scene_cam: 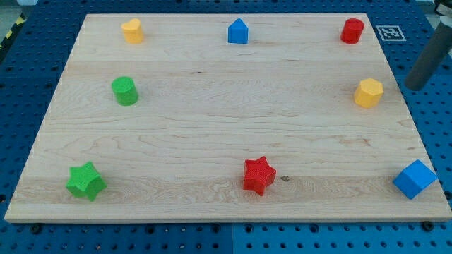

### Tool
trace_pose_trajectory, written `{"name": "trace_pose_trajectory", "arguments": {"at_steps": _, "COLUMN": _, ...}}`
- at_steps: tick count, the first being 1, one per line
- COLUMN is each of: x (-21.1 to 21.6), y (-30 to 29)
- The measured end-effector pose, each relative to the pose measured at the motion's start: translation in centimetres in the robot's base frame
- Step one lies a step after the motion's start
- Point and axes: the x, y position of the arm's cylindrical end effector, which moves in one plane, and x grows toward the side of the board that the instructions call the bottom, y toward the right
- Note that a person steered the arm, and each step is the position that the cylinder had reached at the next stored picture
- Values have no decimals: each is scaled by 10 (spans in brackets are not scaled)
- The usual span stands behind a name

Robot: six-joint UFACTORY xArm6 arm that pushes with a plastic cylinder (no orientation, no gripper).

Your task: Place the yellow hexagon diagonally to the top right of the red star

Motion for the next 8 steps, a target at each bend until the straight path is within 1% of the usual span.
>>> {"name": "trace_pose_trajectory", "arguments": {"at_steps": 1, "x": 9, "y": -27}}
{"name": "trace_pose_trajectory", "arguments": {"at_steps": 3, "x": 9, "y": -83}}
{"name": "trace_pose_trajectory", "arguments": {"at_steps": 6, "x": 17, "y": -91}}
{"name": "trace_pose_trajectory", "arguments": {"at_steps": 8, "x": 17, "y": -115}}
